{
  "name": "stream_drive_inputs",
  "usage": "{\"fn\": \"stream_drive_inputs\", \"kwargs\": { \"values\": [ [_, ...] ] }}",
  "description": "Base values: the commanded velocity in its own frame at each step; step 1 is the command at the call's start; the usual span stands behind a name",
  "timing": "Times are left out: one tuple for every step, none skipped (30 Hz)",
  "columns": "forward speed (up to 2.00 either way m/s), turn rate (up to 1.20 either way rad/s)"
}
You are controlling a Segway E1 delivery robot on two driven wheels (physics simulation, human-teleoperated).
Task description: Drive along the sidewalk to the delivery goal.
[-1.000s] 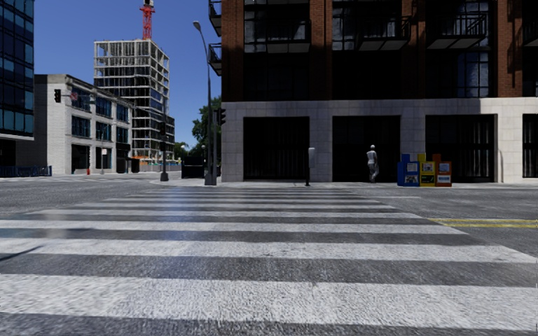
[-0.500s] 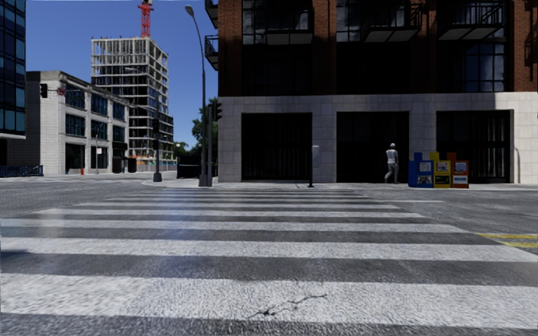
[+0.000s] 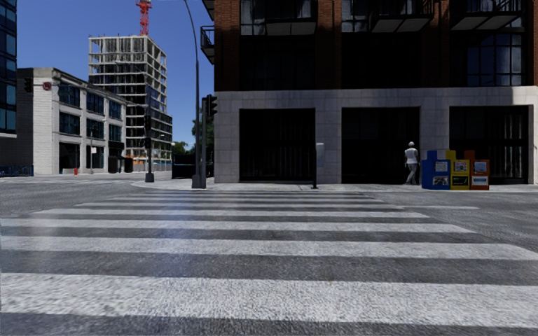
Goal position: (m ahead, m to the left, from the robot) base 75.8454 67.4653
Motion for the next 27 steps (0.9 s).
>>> {"fn": "stream_drive_inputs", "kwargs": {
  "values": [
    [1.97,0.0],
    [1.97,0.04],
    [1.97,0.09],
    [1.97,0.14],
    [1.97,0.14],
    [1.97,0.16],
    [1.97,0.19],
    [1.97,0.2],
    [1.97,0.2],
    [1.97,0.18],
    [1.97,0.18],
    [1.97,0.05],
    [1.97,0.0],
    [1.97,0.0],
    [1.97,0.0],
    [1.97,0.0],
    [1.97,0.0],
    [1.97,0.0],
    [1.97,0.0],
    [1.97,0.0],
    [1.97,0.0],
    [1.97,0.0],
    [1.97,0.0],
    [1.97,0.0],
    [1.97,0.0],
    [1.97,0.0],
    [1.97,0.0]
  ]
}}
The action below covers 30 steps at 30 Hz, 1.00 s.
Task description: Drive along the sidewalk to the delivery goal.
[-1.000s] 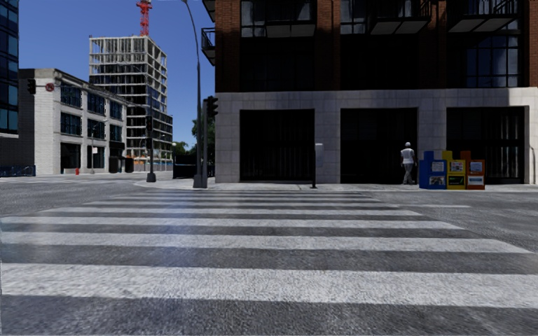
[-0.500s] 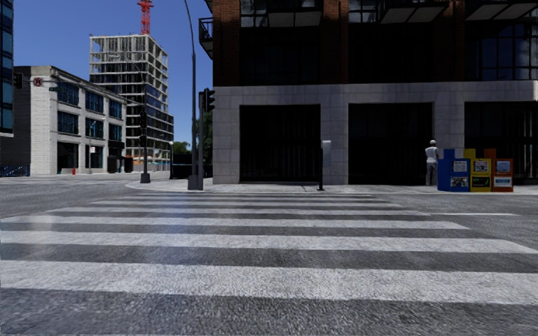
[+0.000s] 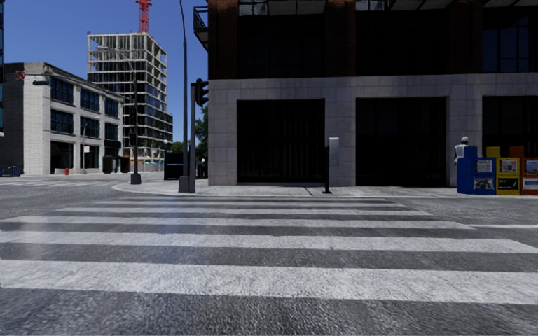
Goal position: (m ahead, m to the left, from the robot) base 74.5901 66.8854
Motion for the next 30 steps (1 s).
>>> {"fn": "stream_drive_inputs", "kwargs": {
  "values": [
    [1.97,0.0],
    [1.97,0.0],
    [1.97,0.0],
    [1.97,0.0],
    [1.97,0.0],
    [1.97,0.0],
    [1.97,0.0],
    [1.97,0.0],
    [1.97,0.0],
    [1.97,0.0],
    [1.97,0.0],
    [1.97,0.0],
    [1.97,0.0],
    [1.97,0.0],
    [1.97,0.0],
    [1.97,0.0],
    [1.97,0.0],
    [1.97,0.0],
    [1.97,0.0],
    [1.97,0.0],
    [1.97,0.0],
    [1.97,0.0],
    [1.97,0.0],
    [1.97,0.0],
    [1.97,0.0],
    [1.97,0.0],
    [1.97,0.0],
    [1.97,0.0],
    [1.97,0.0],
    [1.97,0.0]
  ]
}}
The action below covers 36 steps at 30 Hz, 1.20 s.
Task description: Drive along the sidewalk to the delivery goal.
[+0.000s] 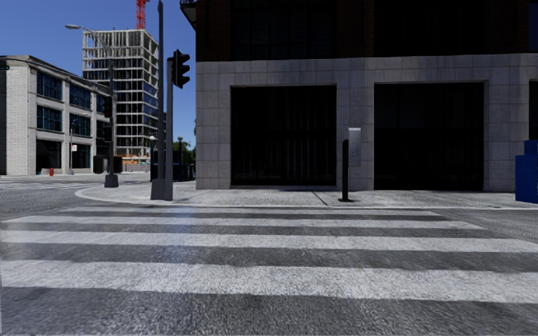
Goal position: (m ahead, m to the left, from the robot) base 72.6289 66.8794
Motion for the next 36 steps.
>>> {"fn": "stream_drive_inputs", "kwargs": {
  "values": [
    [1.97,0.0],
    [1.97,0.0],
    [1.97,0.0],
    [1.97,0.0],
    [1.97,0.0],
    [1.97,0.0],
    [1.97,0.0],
    [1.97,0.0],
    [1.97,0.0],
    [1.97,0.0],
    [1.97,0.0],
    [1.97,0.0],
    [1.97,0.0],
    [1.97,0.0],
    [1.97,0.0],
    [1.97,0.0],
    [1.97,0.0],
    [1.97,0.0],
    [1.97,0.0],
    [1.97,0.0],
    [1.97,0.03],
    [1.97,0.07],
    [1.97,0.1],
    [1.97,0.13],
    [1.97,0.14],
    [1.97,0.14],
    [1.97,0.16],
    [1.97,0.17],
    [1.97,0.18],
    [1.97,0.18],
    [1.97,0.19],
    [1.97,0.2],
    [1.97,0.2],
    [1.97,0.22],
    [1.97,0.22],
    [1.97,0.22]
  ]
}}
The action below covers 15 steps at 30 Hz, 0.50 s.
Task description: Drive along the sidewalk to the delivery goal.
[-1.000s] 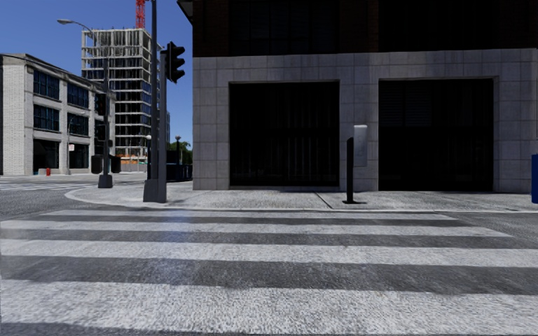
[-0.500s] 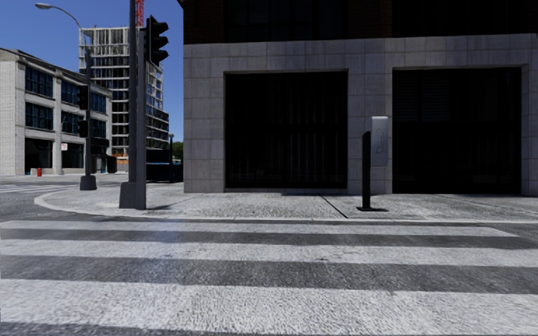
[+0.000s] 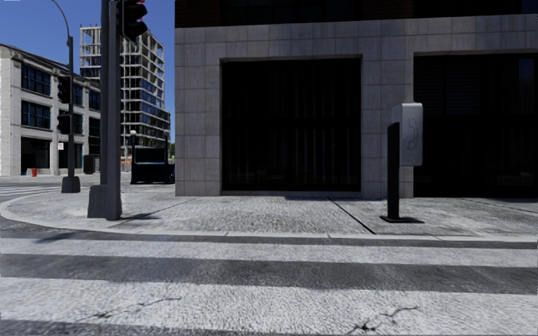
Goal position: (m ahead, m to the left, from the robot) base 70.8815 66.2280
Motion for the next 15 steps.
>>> {"fn": "stream_drive_inputs", "kwargs": {
  "values": [
    [1.97,0.22],
    [1.97,0.22],
    [1.97,0.22],
    [1.97,0.22],
    [1.97,0.22],
    [1.97,0.22],
    [1.97,0.22],
    [1.97,0.22],
    [1.97,0.22],
    [1.97,0.22],
    [1.97,0.22],
    [1.97,0.22],
    [1.97,0.22],
    [1.97,0.22],
    [1.97,0.23]
  ]
}}
